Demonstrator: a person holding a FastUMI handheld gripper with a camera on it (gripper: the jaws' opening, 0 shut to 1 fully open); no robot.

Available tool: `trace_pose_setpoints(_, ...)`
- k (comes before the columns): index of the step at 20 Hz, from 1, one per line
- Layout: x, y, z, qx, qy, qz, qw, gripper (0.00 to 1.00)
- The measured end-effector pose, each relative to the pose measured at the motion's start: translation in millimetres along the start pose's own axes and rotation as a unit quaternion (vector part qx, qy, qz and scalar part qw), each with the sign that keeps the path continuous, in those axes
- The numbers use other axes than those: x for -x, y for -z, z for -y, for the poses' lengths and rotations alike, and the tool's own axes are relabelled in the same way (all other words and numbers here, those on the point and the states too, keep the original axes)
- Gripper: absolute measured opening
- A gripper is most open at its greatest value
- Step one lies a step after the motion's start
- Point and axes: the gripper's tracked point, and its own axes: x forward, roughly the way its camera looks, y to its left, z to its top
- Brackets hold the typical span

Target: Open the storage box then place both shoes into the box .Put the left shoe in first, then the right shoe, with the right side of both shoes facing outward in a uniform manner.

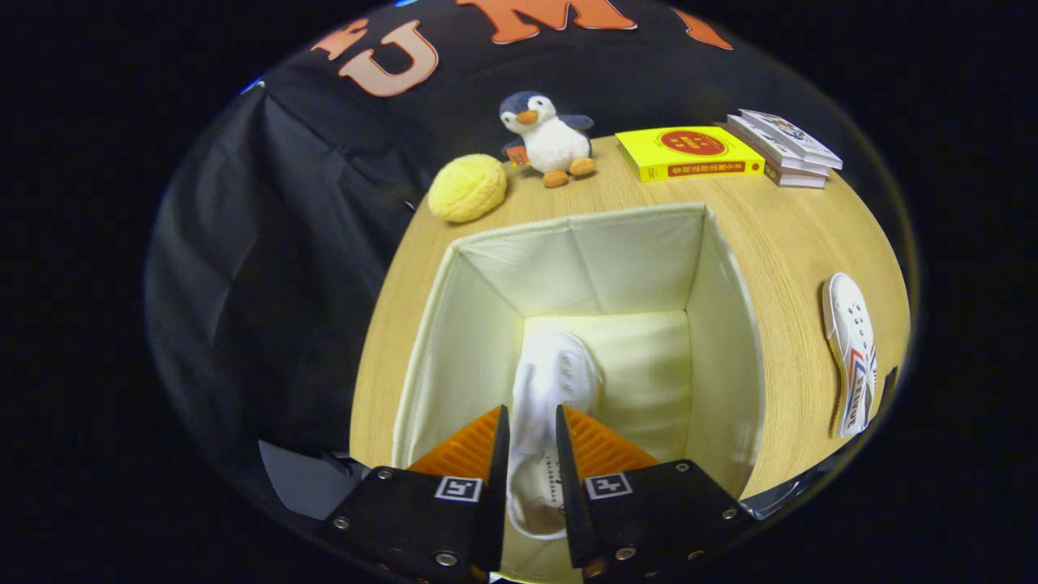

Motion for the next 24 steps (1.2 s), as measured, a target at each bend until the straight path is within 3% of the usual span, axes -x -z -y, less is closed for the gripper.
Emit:
trace_pose_setpoints(6,60,-39,24,0.055,-0.028,0.069,0.996,0.77)
trace_pose_setpoints(10,92,-47,82,0.051,-0.007,0.103,0.993,0.97)
trace_pose_setpoints(19,122,-29,267,0.018,0.131,0.101,0.986,0.96)
trace_pose_setpoints(24,118,7,337,0.031,0.174,0.069,0.982,0.95)
